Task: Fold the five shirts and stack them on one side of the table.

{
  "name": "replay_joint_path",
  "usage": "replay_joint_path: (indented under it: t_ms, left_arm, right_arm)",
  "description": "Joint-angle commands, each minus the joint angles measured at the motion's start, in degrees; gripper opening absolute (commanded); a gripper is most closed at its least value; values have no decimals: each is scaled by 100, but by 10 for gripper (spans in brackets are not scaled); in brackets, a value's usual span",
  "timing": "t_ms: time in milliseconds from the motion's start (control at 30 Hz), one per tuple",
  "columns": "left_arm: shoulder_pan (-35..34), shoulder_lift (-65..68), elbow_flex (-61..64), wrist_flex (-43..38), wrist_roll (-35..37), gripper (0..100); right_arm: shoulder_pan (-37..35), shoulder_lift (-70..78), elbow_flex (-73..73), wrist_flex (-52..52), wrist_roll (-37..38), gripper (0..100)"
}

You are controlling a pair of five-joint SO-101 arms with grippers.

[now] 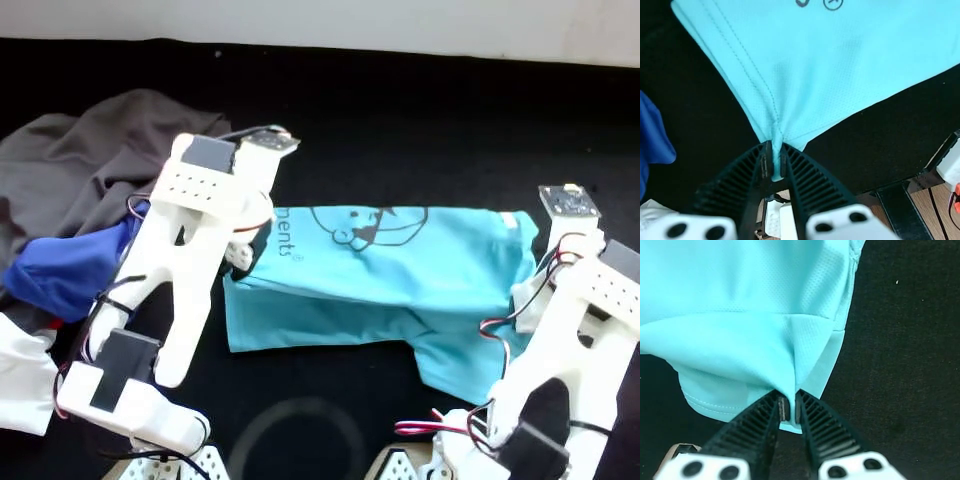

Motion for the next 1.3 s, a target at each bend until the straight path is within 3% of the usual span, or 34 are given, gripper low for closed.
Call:
replay_joint_path:
  t_ms: [0, 333, 500, 900, 1267]
  left_arm:
    - [110, -251, -31, 176, 0, 8]
    - [119, -259, 1631, -923, 0, 8]
    - [418, -259, 2211, -1055, 18, 8]
    - [646, -215, 2334, -1292, 9, 8]
    - [637, -198, 2607, -1336, -9, 8]
  right_arm:
    - [84, -215, 4, 215, 70, 5]
    - [75, -224, -453, 514, 70, 5]
    - [22, -233, -681, 769, 70, 5]
    - [66, -215, -1332, 1402, 70, 5]
    - [180, -242, -303, 1218, 422, 5]
